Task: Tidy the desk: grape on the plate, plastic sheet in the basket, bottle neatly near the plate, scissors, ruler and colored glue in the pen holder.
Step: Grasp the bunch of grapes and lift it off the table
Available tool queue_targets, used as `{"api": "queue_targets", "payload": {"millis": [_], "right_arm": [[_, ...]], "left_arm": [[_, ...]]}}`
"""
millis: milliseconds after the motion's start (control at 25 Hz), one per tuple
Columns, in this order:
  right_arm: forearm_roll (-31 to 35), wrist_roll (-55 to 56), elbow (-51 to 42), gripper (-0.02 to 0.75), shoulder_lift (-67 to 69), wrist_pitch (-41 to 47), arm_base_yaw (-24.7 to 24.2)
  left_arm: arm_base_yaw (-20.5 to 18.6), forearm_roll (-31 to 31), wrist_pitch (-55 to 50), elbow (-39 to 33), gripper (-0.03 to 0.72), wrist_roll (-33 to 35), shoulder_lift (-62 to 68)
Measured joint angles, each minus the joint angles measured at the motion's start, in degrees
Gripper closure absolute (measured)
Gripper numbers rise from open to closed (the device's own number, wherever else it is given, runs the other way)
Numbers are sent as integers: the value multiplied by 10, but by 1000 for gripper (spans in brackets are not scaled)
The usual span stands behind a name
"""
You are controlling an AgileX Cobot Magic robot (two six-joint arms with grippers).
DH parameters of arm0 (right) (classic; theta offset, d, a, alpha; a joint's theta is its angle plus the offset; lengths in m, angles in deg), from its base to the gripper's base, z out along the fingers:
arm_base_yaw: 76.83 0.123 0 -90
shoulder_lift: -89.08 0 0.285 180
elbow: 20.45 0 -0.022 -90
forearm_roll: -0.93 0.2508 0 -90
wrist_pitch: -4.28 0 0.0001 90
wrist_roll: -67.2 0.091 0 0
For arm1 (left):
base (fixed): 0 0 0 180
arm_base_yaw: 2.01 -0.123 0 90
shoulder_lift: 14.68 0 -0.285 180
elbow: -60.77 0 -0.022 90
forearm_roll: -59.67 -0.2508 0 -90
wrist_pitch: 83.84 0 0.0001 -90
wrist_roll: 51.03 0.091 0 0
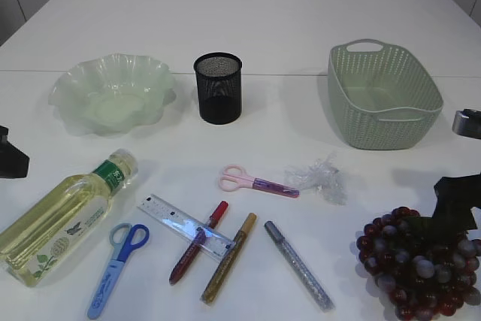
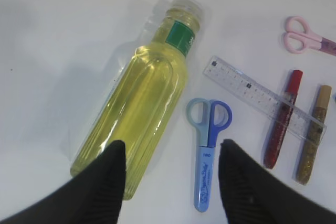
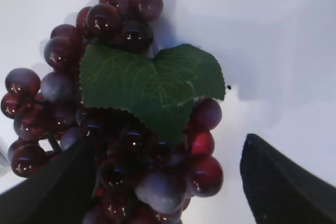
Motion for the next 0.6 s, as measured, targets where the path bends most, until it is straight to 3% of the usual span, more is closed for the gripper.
{"api": "queue_targets", "payload": {"millis": [600], "right_arm": [[72, -42, 3, 80, 89, -6, 0]], "left_arm": [[0, 0, -17, 0, 273, 0, 0]]}}
